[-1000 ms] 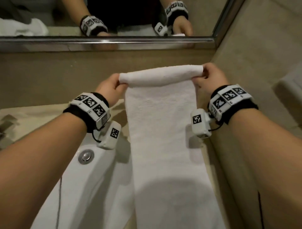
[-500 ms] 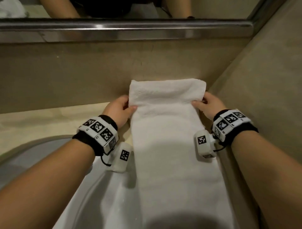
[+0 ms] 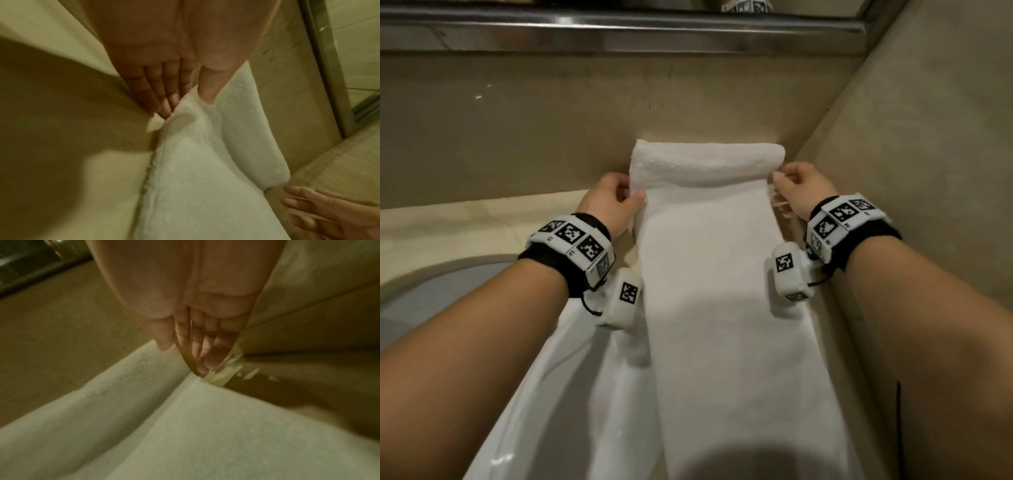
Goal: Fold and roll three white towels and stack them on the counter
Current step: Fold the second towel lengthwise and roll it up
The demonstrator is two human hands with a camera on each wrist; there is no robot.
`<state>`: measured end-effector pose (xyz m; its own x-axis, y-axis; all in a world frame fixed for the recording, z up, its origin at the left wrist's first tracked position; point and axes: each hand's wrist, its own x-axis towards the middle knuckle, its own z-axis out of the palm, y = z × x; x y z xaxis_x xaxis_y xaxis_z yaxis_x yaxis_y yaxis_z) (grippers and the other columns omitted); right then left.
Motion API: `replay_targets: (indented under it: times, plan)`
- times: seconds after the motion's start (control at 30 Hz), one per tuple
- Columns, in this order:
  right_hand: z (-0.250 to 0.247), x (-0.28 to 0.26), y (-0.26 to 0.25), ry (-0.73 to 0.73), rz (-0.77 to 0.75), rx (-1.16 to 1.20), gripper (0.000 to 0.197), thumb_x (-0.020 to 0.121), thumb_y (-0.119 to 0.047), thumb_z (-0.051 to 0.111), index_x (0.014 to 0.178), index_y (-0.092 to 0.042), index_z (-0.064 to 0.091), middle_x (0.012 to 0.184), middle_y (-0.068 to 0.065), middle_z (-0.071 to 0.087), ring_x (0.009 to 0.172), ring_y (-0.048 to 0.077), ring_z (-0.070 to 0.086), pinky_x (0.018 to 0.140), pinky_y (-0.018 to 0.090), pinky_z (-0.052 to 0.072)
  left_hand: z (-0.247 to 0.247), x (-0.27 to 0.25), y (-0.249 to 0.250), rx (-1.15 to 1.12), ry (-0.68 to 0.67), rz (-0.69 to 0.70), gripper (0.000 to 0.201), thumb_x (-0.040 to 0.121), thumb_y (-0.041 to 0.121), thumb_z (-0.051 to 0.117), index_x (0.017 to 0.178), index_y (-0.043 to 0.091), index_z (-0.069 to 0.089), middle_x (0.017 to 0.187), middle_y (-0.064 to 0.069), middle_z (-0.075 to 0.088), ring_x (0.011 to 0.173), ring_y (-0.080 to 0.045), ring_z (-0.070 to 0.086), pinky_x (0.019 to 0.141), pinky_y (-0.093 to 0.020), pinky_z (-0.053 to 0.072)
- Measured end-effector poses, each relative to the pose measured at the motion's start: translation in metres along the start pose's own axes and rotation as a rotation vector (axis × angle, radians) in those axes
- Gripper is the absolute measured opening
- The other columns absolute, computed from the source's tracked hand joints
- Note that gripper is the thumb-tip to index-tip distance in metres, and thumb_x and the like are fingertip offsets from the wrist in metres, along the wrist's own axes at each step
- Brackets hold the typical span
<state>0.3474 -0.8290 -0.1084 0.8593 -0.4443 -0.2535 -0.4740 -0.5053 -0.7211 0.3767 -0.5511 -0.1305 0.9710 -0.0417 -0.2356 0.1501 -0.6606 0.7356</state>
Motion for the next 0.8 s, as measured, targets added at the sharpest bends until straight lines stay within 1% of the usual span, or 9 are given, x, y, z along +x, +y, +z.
replay_targets:
  times: [0.1,0.17,0.27,0.37,0.43,0.53,0.63,0.73,0.8]
  plan:
    - [-0.016,-0.026,0.003,0.008,-0.022,0.023,0.032,0.091,-0.029,0.050,0.120,-0.016,0.051,0.099,-0.003,0.055,0.079,0.014,0.060,0.060,0.022,0.051,-0.006,-0.026,0.002,-0.045,0.031,0.000,0.045,0.087,0.030,0.057,0.126,0.012,0.043,0.112,-0.006,0.059,0.092,-0.016,0.052,0.080,-0.026,0.038]
    - [-0.026,-0.050,0.005,-0.018,-0.053,0.072,0.025,0.092,-0.028,0.049,0.114,-0.017,0.053,0.096,-0.004,0.056,0.083,0.015,0.061,0.067,0.026,0.051,-0.010,-0.052,0.003,-0.044,0.008,0.009,0.043,0.087,0.027,0.058,0.125,0.013,0.044,0.114,-0.007,0.058,0.092,-0.017,0.053,0.079,-0.028,0.040]
    - [-0.042,-0.111,0.014,-0.064,-0.173,0.057,0.013,0.091,-0.025,0.050,0.101,-0.020,0.057,0.084,-0.011,0.058,0.085,0.015,0.062,0.077,0.033,0.051,-0.009,-0.114,0.002,0.112,-0.105,0.115,0.029,0.088,0.025,0.057,0.115,0.013,0.054,0.113,-0.006,0.060,0.091,-0.015,0.053,0.080,-0.027,0.040]
    - [-0.051,-0.178,0.031,-0.138,-0.305,-0.032,0.008,0.091,-0.026,0.051,0.094,-0.024,0.058,0.087,-0.009,0.060,0.090,0.016,0.062,0.082,0.034,0.051,0.000,-0.183,0.000,0.337,-0.279,0.281,0.022,0.089,0.028,0.055,0.107,0.017,0.059,0.109,-0.003,0.062,0.091,-0.013,0.053,0.080,-0.024,0.041]
    - [-0.055,-0.224,0.050,-0.186,-0.368,-0.098,0.010,0.091,-0.025,0.050,0.093,-0.024,0.060,0.090,-0.008,0.060,0.093,0.016,0.060,0.082,0.033,0.048,0.007,-0.235,-0.003,0.454,-0.364,0.398,0.021,0.088,0.027,0.054,0.106,0.018,0.060,0.109,-0.002,0.061,0.092,-0.011,0.052,0.082,-0.023,0.042]
    - [-0.057,-0.285,0.080,-0.215,-0.421,-0.201,0.014,0.090,-0.022,0.052,0.097,-0.019,0.063,0.091,-0.008,0.059,0.084,0.011,0.055,0.075,0.024,0.040,0.019,-0.306,-0.013,0.531,-0.488,0.528,0.023,0.087,0.026,0.055,0.109,0.021,0.061,0.111,0.001,0.060,0.096,-0.012,0.053,0.085,-0.023,0.041]
    - [-0.053,-0.337,0.112,-0.281,-0.485,-0.252,0.015,0.088,-0.017,0.056,0.097,-0.012,0.066,0.096,0.001,0.065,0.084,0.013,0.057,0.074,0.019,0.039,0.033,-0.360,-0.031,0.602,-0.606,0.608,0.028,0.084,0.020,0.057,0.112,0.021,0.061,0.115,-0.001,0.058,0.106,-0.016,0.053,0.091,-0.024,0.039]
    - [-0.043,-0.372,0.142,-0.400,-0.494,-0.309,0.013,0.086,-0.015,0.057,0.095,-0.012,0.067,0.099,0.003,0.067,0.089,0.014,0.057,0.076,0.018,0.038,0.044,-0.387,-0.052,0.676,-0.638,0.681,0.036,0.080,0.014,0.056,0.115,0.021,0.061,0.123,-0.002,0.055,0.114,-0.020,0.049,0.096,-0.024,0.035]
    - [-0.035,-0.385,0.160,-0.452,-0.461,-0.343,0.012,0.085,-0.018,0.057,0.094,-0.016,0.066,0.098,0.001,0.066,0.092,0.015,0.057,0.078,0.020,0.039,0.051,-0.394,-0.062,0.714,-0.594,0.715,0.037,0.079,0.015,0.058,0.116,0.023,0.060,0.125,-0.002,0.051,0.115,-0.023,0.046,0.097,-0.028,0.036]
